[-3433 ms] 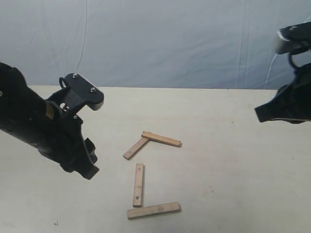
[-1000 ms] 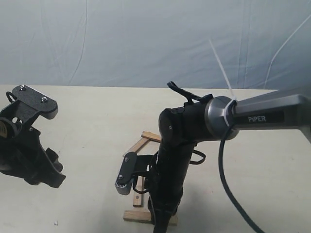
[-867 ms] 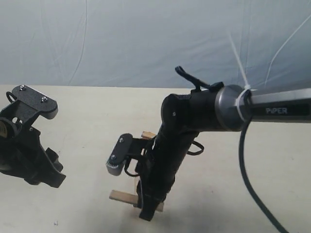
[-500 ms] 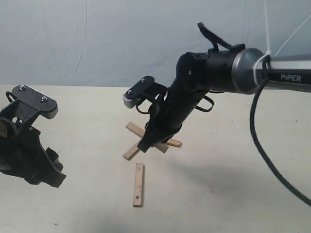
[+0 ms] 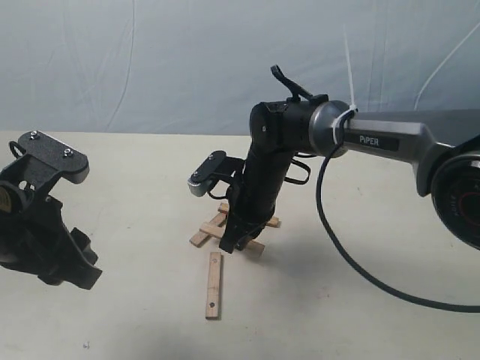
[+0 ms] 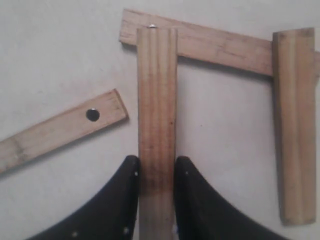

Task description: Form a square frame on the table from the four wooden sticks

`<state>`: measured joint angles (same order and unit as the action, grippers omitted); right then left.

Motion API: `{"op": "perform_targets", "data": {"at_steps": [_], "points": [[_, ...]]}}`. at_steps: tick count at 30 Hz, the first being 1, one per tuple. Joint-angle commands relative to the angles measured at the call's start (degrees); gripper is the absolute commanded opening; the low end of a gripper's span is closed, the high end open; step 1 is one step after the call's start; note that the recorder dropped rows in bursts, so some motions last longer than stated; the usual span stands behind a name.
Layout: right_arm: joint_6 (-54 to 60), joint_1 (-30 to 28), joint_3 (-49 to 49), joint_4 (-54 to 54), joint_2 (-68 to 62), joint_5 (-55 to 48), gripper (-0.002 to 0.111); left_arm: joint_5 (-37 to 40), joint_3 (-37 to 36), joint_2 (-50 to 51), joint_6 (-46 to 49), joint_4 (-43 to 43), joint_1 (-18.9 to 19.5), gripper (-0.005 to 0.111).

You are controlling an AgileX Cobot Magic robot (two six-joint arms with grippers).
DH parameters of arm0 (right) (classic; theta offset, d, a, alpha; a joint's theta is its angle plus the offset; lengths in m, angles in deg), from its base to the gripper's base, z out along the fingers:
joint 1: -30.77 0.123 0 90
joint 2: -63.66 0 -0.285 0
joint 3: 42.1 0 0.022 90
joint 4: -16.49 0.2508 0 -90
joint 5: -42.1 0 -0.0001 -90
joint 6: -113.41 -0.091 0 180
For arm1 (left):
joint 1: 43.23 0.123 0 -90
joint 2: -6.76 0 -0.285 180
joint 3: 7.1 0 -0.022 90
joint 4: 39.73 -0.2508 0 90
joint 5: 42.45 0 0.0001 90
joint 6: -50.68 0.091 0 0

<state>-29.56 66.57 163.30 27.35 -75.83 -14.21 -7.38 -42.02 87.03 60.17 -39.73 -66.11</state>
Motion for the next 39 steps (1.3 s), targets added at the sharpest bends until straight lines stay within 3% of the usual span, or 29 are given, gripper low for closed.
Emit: {"op": "perform_targets", "data": {"at_steps": [1, 39], "points": [[0.9, -0.4, 0.4, -0.5, -0.1, 1.2, -0.001, -0.8, -0.1, -0.5, -0.4, 0.0, 0.0, 0.050], [0.1, -0.4, 0.6, 1.9, -2.2, 3.5, -0.001, -1.7, -0.1, -0.5, -0.4, 0.0, 0.0, 0.050]]}}
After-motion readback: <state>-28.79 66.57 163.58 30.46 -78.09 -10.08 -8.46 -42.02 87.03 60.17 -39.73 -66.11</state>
